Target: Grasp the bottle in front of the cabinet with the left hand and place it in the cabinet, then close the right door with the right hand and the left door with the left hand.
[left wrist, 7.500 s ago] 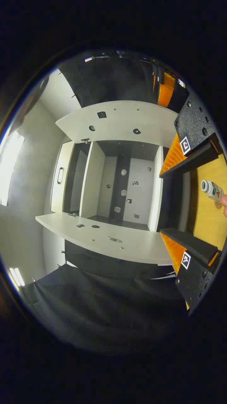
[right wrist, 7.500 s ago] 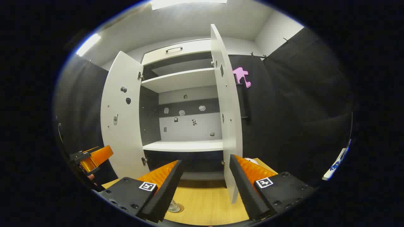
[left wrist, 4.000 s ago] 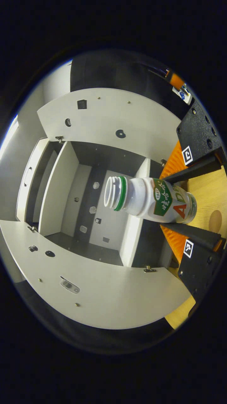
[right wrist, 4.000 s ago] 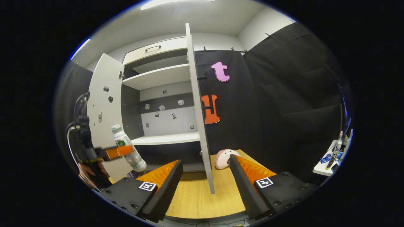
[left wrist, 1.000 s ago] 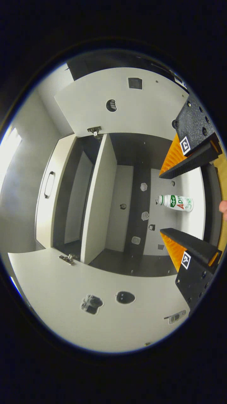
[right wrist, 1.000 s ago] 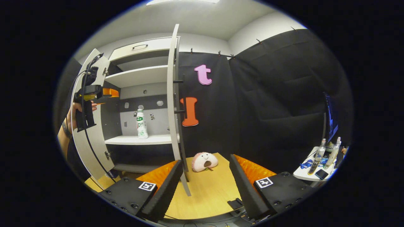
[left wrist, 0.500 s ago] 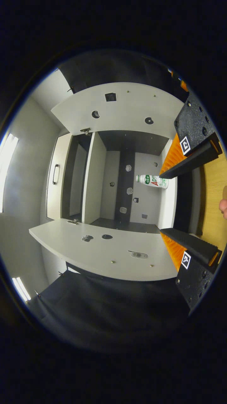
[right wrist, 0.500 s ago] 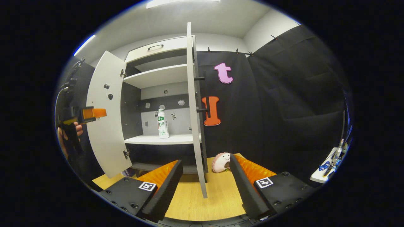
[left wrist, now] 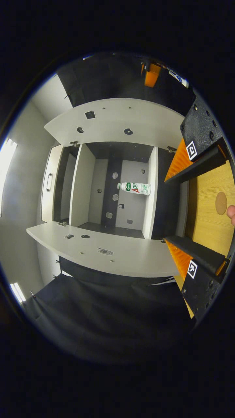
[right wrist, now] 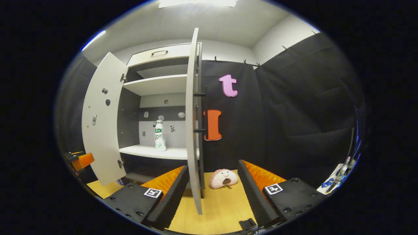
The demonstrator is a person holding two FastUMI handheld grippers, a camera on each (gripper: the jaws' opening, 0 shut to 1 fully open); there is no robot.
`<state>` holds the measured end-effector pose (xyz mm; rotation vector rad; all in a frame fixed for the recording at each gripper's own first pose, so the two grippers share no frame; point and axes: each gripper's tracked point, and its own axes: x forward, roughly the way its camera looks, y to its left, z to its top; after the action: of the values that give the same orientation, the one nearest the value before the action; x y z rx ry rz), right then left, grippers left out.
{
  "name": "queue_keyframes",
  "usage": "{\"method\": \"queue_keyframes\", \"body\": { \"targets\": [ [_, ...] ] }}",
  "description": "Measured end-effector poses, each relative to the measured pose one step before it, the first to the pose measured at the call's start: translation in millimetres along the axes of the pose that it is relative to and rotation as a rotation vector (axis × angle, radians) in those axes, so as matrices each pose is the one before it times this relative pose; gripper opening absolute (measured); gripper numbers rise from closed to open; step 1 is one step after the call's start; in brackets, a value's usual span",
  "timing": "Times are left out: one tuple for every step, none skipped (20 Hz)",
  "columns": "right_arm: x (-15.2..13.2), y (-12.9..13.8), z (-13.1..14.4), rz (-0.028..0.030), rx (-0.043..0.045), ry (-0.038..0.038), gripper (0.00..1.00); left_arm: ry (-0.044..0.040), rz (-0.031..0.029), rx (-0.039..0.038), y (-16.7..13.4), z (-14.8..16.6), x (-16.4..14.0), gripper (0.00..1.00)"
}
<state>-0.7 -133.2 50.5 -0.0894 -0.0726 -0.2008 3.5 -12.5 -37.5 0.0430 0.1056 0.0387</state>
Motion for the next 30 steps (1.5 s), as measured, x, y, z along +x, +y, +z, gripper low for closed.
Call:
{"method": "queue_keyframes", "body": {
  "targets": [
    [8.1, -8.0, 18.21, -0.01324, 0.00014, -0.03061, 0.98, -0.00011, -0.00843, 0.00286, -1.33, -1.09, -0.53, 0.96],
    [10.73, -7.9, 19.08, -0.0158, -0.0006, -0.02611, 0.98, 0.00174, -0.00848, -0.0094, -2.08, -1.73, 0.79, 0.96],
    [12.31, -8.68, 15.52, -0.01899, -0.00424, -0.0188, 0.98, 0.00601, -0.01057, -0.02028, -1.45, -0.78, -1.24, 0.96],
    [15.24, -7.65, 13.49, -0.01725, -0.00318, -0.00926, 0.98, 0.00652, -0.00835, -0.02304, -0.95, -0.57, 0.29, 0.96],
    [11.9, -4.32, 8.29, -0.00665, 0.00259, 0.00125, 0.98, 0.00478, -0.00401, -0.01742, 0.8, -0.49, -0.92, 0.95],
    [13.68, -3.67, 7.82, 0.00025, 0.00551, 0.00055, 0.98, 0.00098, 0.003, -0.00862, 3.24, 0.22, 0.16, 0.96],
    [12.76, -2.78, 3.45, -0.00038, 0.00486, 0.00788, 0.98, -0.00133, 0.00744, 0.00063, 4.08, 1.1, -1.32, 0.96],
    [12.67, -3.05, 1.83, 0.0012, 0.00743, 0.01196, 0.98, -0.00313, 0.01126, 0.0054, 5.22, 1.48, -1.02, 0.96],
    [11.03, -1.14, 0.93, 0.00734, 0.01169, 0.00711, 0.98, -0.00441, 0.01401, 0.00433, 5.84, 1.43, -1.67, 0.96],
    [6.96, -0.26, 0.33, 0.00704, 0.00606, 0.00633, 0.98, -0.00059, 0.00943, 0.00117, 4.42, 0.49, -0.93, 0.96],
    [8.26, -0.19, 1.2, 0.0052, -0.00024, 0.00614, 0.98, 0.00331, 0.00631, -0.00126, 4.1, -1.01, -2.12, 0.96],
    [6.98, 0.06, 0.08, 0.00222, -0.00521, 0.00351, 0.98, 0.00619, 0.00743, 0.00064, 3.64, -1.23, -1.15, 0.96],
    [7.28, 1.72, -1.21, 0.00105, -0.00497, 0.00768, 0.98, 0.00286, 0.00912, 0.00291, 4.23, -0.69, 0.05, 0.96],
    [4.85, 2.75, -2.15, 0.00175, -0.00079, 0.00925, 0.98, -0.00052, 0.00827, 0.00442, 3.22, 0.6, -0.59, 0.96],
    [5.46, 5.77, 0.24, 0.00654, 0.00096, 0.00565, 0.98, -0.00225, 0.00881, 0.00728, 3.74, 0.53, 0.28, 0.96],
    [1.79, 3.61, -0.06, 0.00517, 0.00078, 0.00029, 0.98, -0.00525, 0.00842, 0.00612, 2.62, 1.3, -0.82, 0.96],
    [0.21, 3.11, -0.25, 0.00665, 0.00046, -0.00312, 0.98, -0.00471, 0.00589, 0.00169, 2.52, 0.42, -0.34, 0.96],
    [0.26, 5.48, -1.03, 0.01355, -0.0011, -0.00025, 0.98, -0.00119, 0.00378, -0.001, 1.47, 0.2, -0.84, 0.96],
    [-1.2, -0.14, -0.37, -0.00364, -0.00704, -0.00249, 0.98, 0.00045, 0.00297, -0.00217, 1.68, -0.79, 0.52, 0.96],
    [0.08, 0.57, 2.53, -0.00283, -0.00302, -0.01308, 0.97, 0.00091, 0.00343, -0.00372, 3.0, -0.79, 1.4, 0.96],
    [0.6, 1.4, 0.1, -0.0011, 0.00021, -0.00106, 0.95, 0.00099, 0.00509, -0.00461, 2.82, 0.07, 0.73, 0.96],
    [0.99, 3.31, -0.29, 0.00596, 0.00221, 0.00107, 0.95, -0.00197, 0.0022, -0.00632, 2.21, -0.47, 0.16, 0.96],
    [0.72, 4.55, -0.84, 0.00421, 0.00549, 0.00813, 0.87, -0.00133, 0.00028, -0.00651, 2.3, -0.07, 0.57, 0.96],
    [-2.35, 4.85, -3.31, 0.00111, 0.00868, 0.00793, 0.87, 0.00013, 0.00018, -0.00468, 3.2, -1.02, 0.43, 0.96],
    [-5.41, 4.98, -0.38, 0.00135, 0.00642, 0.00346, 0.95, 0.00105, -0.00313, -0.00402, 2.22, -0.51, 0.96, 0.96],
    [-2.12, 5.85, -0.38, 0.00163, 0.00091, -0.00069, 0.95, -0.00072, -0.00465, -0.0031, 0.95, 0.28, -0.21, 0.96],
    [-1.42, 5.91, 0.17, 0.00318, -0.00489, -0.00167, 0.95, -0.00114, -0.00267, 0.00049, 1.76, 1.26, 0.89, 0.96],
    [-1.22, 7.72, 1.17, 0.00511, -0.00997, -0.00082, 0.95, 0.00011, -0.00224, 0.0022, 2.28, 0.42, 1.89, 0.96],
    [0.38, 8.82, 0.43, 0.00533, -0.0129, 0.00005, 0.95, 0.00007, -0.00199, 0.00094, 1.93, 1.04, 2.01, 0.96],
    [-0.91, 9.16, 0.5, 0.00577, -0.01295, -0.00201, 0.95, -0.0008, -0.00122, -0.00006, 2.7, 1.2, 2.69, 0.96]
  ]
}}
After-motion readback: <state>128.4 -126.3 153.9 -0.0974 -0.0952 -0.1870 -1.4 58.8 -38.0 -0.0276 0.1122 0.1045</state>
